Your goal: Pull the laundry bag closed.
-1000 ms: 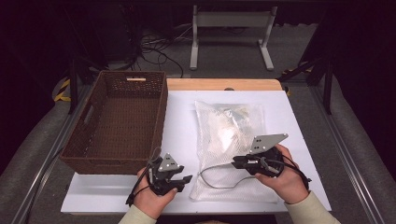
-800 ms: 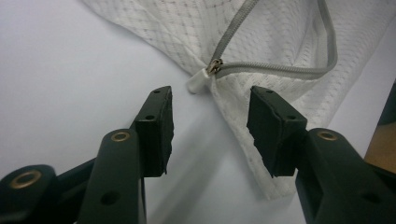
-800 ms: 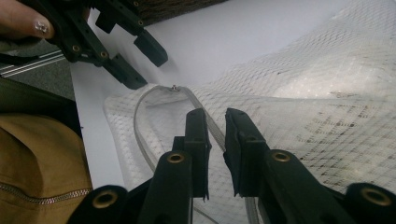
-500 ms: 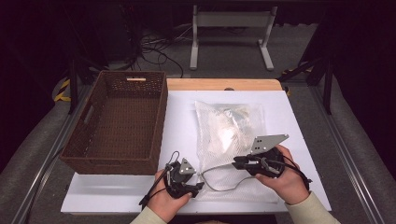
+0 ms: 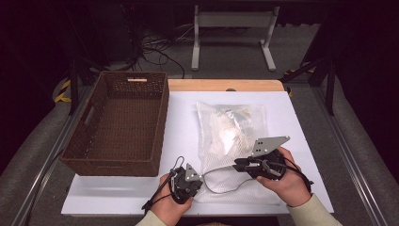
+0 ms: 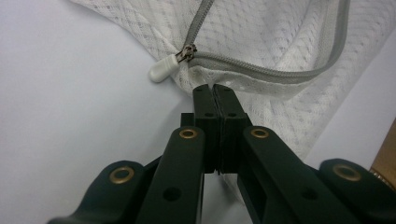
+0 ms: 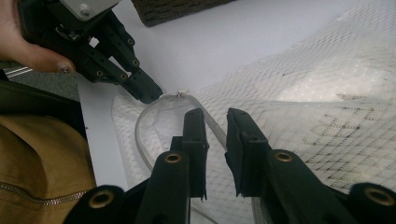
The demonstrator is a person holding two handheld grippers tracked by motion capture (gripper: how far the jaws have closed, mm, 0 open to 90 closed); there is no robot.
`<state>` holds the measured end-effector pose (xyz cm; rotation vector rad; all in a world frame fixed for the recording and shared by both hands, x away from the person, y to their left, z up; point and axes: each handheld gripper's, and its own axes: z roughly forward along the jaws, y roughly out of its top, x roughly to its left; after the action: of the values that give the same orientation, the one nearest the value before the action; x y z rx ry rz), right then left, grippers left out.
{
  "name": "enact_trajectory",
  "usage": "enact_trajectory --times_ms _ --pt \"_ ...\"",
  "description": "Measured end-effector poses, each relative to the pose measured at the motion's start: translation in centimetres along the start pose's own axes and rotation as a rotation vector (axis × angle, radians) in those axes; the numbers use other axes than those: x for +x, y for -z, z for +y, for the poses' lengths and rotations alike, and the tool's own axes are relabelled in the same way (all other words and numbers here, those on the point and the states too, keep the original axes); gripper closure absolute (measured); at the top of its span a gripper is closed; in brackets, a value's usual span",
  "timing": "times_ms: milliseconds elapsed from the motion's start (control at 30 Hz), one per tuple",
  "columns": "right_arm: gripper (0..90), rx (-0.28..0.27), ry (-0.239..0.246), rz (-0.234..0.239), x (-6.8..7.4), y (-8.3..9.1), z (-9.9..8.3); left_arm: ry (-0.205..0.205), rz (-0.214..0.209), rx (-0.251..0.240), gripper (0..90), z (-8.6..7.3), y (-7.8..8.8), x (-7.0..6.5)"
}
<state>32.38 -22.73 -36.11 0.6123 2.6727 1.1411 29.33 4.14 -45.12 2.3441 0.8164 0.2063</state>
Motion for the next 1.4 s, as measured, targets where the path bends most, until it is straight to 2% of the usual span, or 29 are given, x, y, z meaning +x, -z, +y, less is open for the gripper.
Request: enact_trajectory --times_ms 100,300,533,700,800,867,933,1000,1133,1200,1233,1267,1300,1400 --pt "77.0 0.001 0.002 0.006 0.1 -0.1 0.1 -0.011 0.011 0.016 89.8 -0.3 0.5 -0.1" --pt "77.1 0.002 0.018 0.024 0.3 -0.9 1.1 -0.018 0.032 -0.059 89.8 -0.7 2.5 0.2" --pt "77.3 0.016 0.013 0.037 0.1 -2.0 1.5 -0.019 0.032 -0.068 89.7 -1.2 3.0 0.6" --pt "77.4 0.014 0.01 0.041 0.0 -2.1 1.4 0.018 0.004 -0.028 87.7 -1.5 2.2 1.0" --pt "77.4 0.011 0.013 0.043 0.1 -2.0 1.4 0.052 -0.002 -0.037 75.5 -1.6 2.3 1.3" --pt "77.3 0.01 0.013 0.043 0.1 -1.9 1.3 0.07 0.001 -0.037 70.7 -1.6 2.3 1.5" --pt "77.2 0.009 0.012 0.041 0.1 -1.8 1.3 0.092 -0.018 -0.02 68.2 -1.6 1.9 1.6" --pt "77.1 0.008 0.01 0.04 0.0 -1.8 1.3 0.093 -0.029 0.004 66.9 -1.6 1.4 1.5" --pt "76.6 0.006 0.014 0.044 0.2 -1.9 1.5 0.09 -0.021 0.0 65.2 -1.3 1.1 1.3" --pt "76.4 0.008 0.017 0.048 0.3 -2.1 1.5 0.06 0.006 0.002 66.3 -1.1 0.9 0.9" --pt "76.3 0.009 0.019 0.05 0.4 -2.2 1.6 0.045 0.032 0.002 71.7 -1.0 0.8 0.7" --pt "76.3 0.012 0.023 0.052 0.4 -2.3 1.6 0.042 0.005 0.003 84.7 -1.0 0.8 0.7" --pt "76.3 0.012 0.023 0.052 0.4 -2.3 1.6 0.042 0.005 0.003 88.8 -1.0 0.8 0.7" --pt "76.2 0.017 0.032 0.06 0.7 -2.6 1.7 0.024 0.022 0.006 89.3 -1.0 0.9 0.4"
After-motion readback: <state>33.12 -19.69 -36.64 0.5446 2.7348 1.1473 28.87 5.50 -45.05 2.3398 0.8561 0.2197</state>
